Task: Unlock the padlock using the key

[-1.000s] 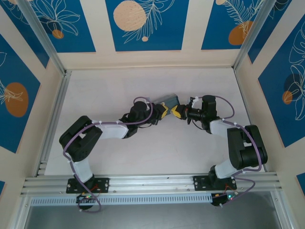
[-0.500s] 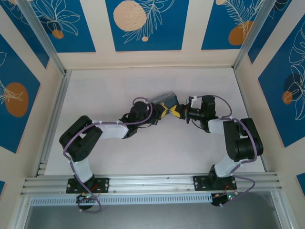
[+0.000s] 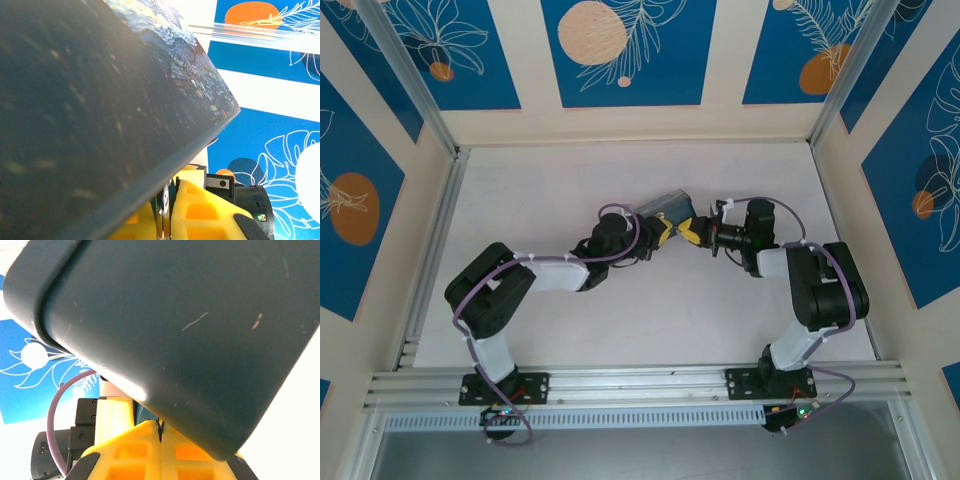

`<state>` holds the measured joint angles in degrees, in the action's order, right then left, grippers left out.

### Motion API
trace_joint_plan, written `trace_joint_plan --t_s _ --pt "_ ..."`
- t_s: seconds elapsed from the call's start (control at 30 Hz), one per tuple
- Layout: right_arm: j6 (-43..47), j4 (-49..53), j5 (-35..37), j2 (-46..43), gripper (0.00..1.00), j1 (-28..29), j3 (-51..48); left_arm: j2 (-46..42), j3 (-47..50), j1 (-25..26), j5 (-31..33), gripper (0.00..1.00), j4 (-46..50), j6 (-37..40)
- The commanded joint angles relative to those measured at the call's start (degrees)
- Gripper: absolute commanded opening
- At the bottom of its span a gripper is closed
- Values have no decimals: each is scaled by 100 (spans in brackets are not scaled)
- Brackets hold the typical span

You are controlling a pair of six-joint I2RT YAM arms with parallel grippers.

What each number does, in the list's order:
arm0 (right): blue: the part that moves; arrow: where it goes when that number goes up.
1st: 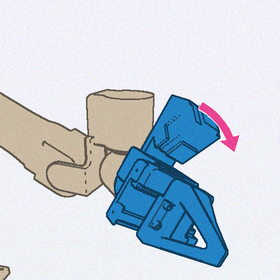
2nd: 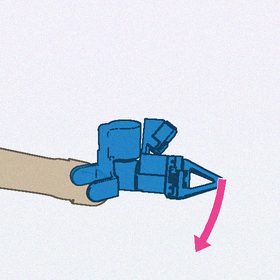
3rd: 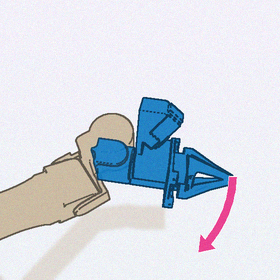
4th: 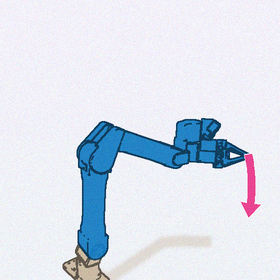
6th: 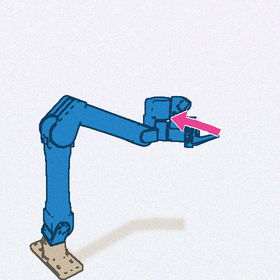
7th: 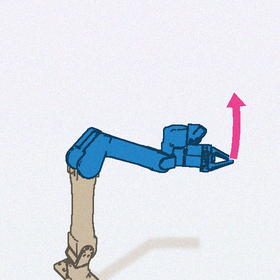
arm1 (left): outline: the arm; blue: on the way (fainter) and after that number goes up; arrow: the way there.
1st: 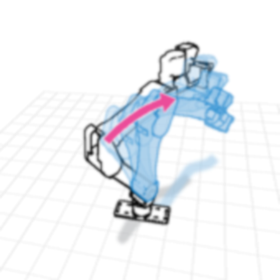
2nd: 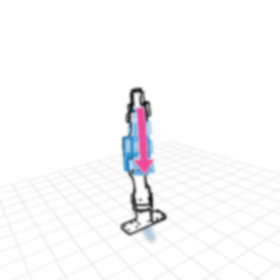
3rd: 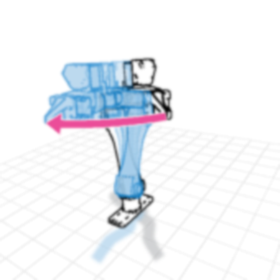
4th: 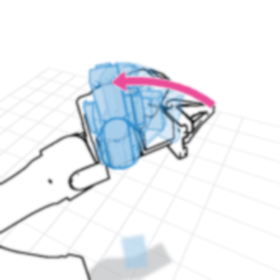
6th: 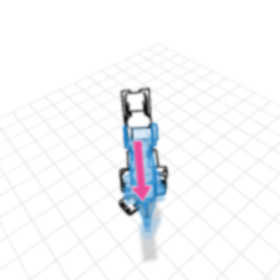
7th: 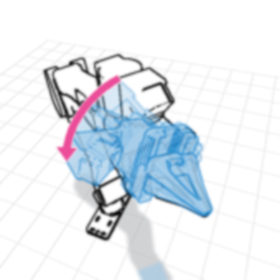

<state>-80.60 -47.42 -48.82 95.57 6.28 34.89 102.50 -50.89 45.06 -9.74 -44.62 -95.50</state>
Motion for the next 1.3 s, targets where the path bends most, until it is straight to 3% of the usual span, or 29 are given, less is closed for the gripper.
trace_joint_plan --t_s 0.0,0.57,0.77,0.97,1.1,1.27 --pt "-327 -199 -9 142 0 101 -87 -144 -166 390 -749 0 -1515 69" --pt "-629 304 133 -34 0 381 468 73 -394 519 -827 0 -1662 -2" --pt "-80 853 136 -203 0 398 536 124 -368 523 -785 0 -1660 -49" --pt "1811 2432 387 -620 0 402 718 119 -377 524 -770 0 -1626 -100" --pt "2609 2931 563 -730 0 400 795 95 -333 525 -762 0 -1550 -121" --pt "2213 2511 394 -508 0 382 724 73 -272 524 -749 0 -1532 -126"
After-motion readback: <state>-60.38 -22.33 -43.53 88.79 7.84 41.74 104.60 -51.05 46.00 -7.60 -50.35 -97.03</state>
